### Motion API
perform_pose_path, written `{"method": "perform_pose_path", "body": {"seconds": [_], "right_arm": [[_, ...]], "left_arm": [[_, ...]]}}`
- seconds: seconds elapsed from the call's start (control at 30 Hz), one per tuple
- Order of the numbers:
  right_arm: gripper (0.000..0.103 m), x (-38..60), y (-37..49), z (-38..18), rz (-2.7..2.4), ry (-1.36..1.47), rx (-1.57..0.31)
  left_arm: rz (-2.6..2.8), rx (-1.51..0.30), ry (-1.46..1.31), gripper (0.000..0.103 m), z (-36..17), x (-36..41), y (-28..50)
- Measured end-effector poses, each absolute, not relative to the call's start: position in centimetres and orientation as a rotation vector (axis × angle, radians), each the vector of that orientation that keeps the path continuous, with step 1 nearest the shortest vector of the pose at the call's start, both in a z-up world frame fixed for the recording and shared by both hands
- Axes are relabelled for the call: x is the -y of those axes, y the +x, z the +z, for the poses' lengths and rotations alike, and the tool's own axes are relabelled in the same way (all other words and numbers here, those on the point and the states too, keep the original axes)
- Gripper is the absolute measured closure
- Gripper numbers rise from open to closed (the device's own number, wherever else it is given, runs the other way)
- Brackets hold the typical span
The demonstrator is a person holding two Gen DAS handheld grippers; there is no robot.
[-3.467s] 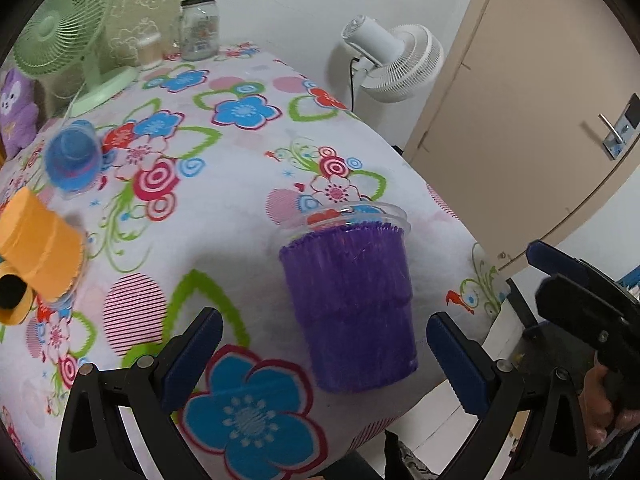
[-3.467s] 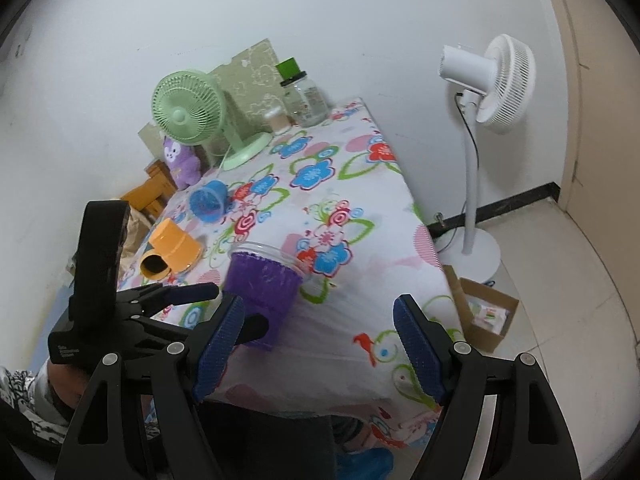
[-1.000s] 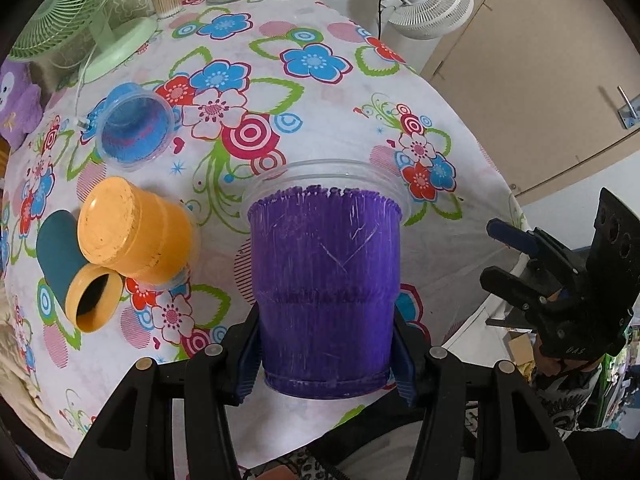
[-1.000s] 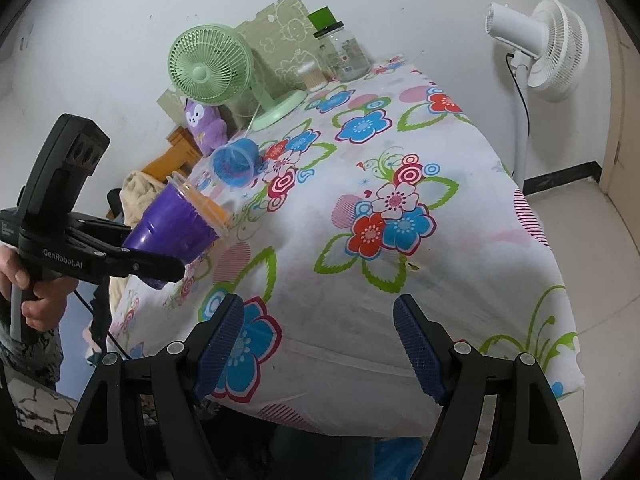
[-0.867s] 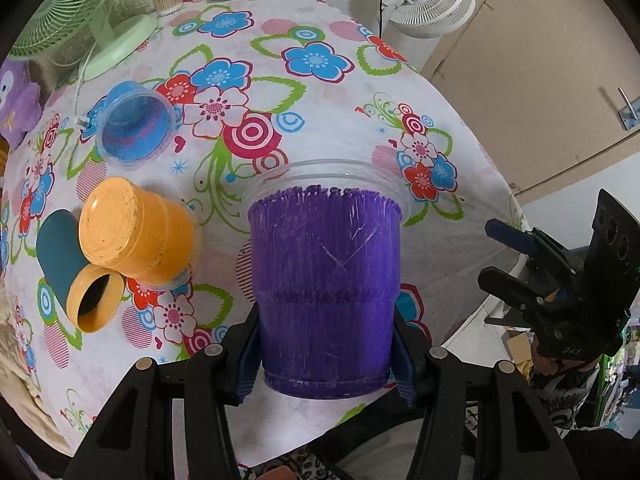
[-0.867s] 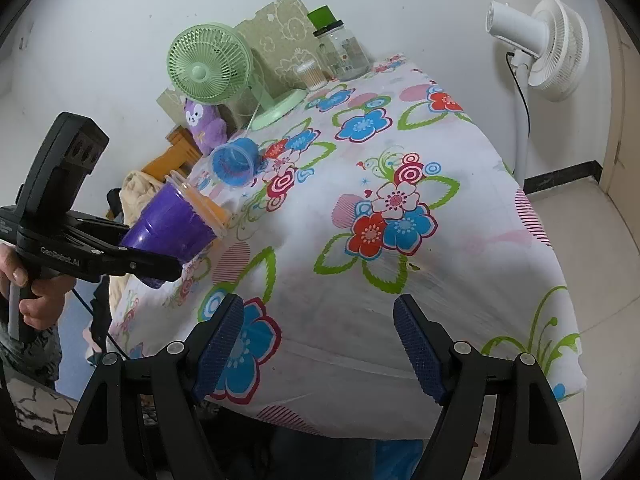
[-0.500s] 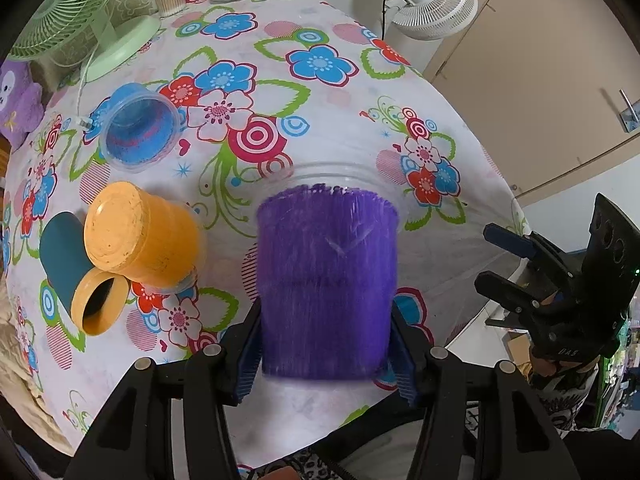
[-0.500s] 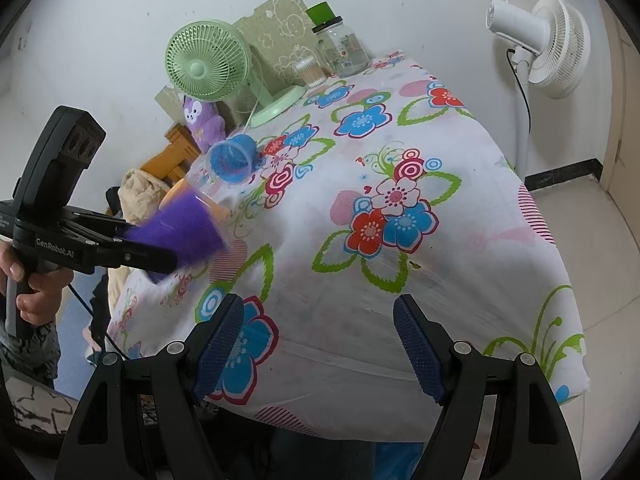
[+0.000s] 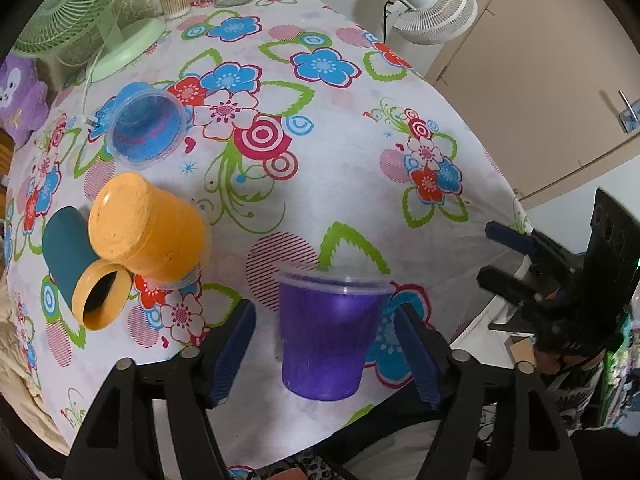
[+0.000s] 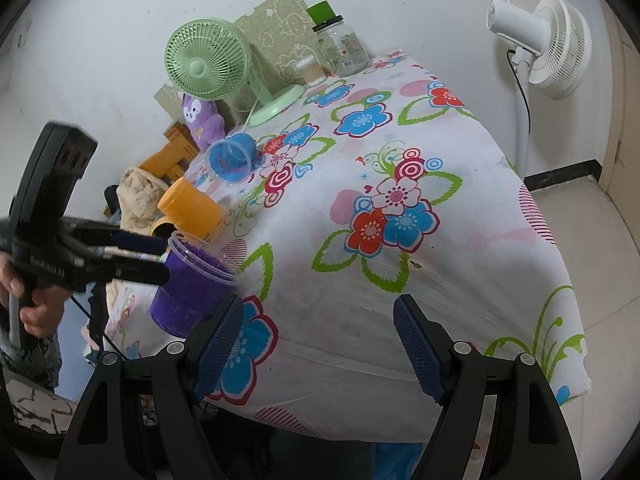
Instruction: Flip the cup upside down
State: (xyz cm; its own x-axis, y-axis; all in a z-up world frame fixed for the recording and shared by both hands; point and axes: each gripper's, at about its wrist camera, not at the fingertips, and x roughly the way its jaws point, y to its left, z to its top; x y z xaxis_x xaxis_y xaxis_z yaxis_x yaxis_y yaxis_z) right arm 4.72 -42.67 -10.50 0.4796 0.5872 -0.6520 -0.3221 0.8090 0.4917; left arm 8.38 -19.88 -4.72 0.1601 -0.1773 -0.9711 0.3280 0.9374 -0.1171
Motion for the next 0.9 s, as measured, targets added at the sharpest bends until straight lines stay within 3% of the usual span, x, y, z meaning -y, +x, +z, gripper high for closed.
{"method": "perform_pose_path", "body": {"seconds": [0.5,0.73,0.9], "right_arm": [[0.023,41.8,4.4,-9.8,0.551,0.282,-0.926],[0.023,41.4,4.4,-9.6,0.549,0.273,-0.929],[0.023,41.0,4.6,-9.6,0.555,0.269,-0.931]], "left_arm": [[-0.363,-1.407,0.081,0.025,-9.3,19.1,6.7],[-0.372,-1.416,0.071,0.045,-9.7,18.9,6.8],[-0.370,-1.416,0.067,0.046,-9.4,18.7,6.8]]}}
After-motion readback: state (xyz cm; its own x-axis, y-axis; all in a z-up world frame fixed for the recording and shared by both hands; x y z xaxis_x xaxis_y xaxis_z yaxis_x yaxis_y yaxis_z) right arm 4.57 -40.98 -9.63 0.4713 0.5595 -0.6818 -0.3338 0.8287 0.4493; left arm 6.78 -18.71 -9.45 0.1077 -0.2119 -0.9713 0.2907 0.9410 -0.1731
